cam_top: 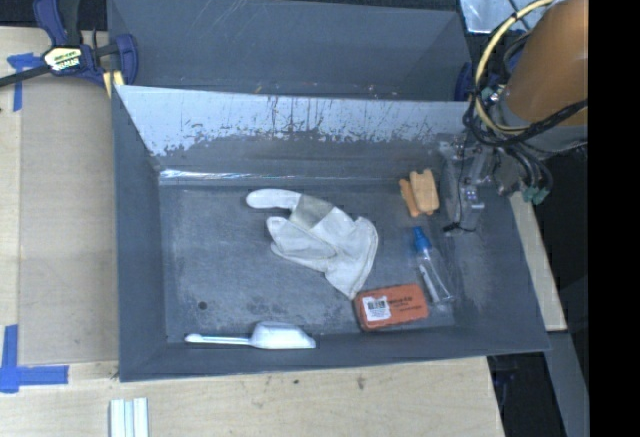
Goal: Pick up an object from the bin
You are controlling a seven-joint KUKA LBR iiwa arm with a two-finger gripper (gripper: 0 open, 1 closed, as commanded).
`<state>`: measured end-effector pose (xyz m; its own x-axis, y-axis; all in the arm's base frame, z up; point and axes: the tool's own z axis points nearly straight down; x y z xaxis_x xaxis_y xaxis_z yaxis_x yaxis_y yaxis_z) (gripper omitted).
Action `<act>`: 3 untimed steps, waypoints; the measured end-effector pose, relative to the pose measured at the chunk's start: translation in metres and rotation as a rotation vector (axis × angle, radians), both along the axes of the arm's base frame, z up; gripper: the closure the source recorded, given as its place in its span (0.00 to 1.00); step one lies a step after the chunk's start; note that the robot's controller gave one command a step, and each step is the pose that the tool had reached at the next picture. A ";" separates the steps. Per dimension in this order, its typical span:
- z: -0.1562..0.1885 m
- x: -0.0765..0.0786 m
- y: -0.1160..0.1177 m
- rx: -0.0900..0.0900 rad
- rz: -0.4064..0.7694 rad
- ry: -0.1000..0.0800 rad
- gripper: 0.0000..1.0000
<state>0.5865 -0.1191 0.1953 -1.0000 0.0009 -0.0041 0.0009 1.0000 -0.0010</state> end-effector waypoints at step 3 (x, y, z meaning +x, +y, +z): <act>-0.129 -0.009 0.077 0.002 -0.036 -0.001 0.00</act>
Offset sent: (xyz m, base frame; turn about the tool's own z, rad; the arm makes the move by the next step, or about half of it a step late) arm 0.0132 0.0728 -0.1253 -0.0155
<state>0.5770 -0.0423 0.0659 -0.9993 0.0370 -0.0054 0.0370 0.9993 0.0013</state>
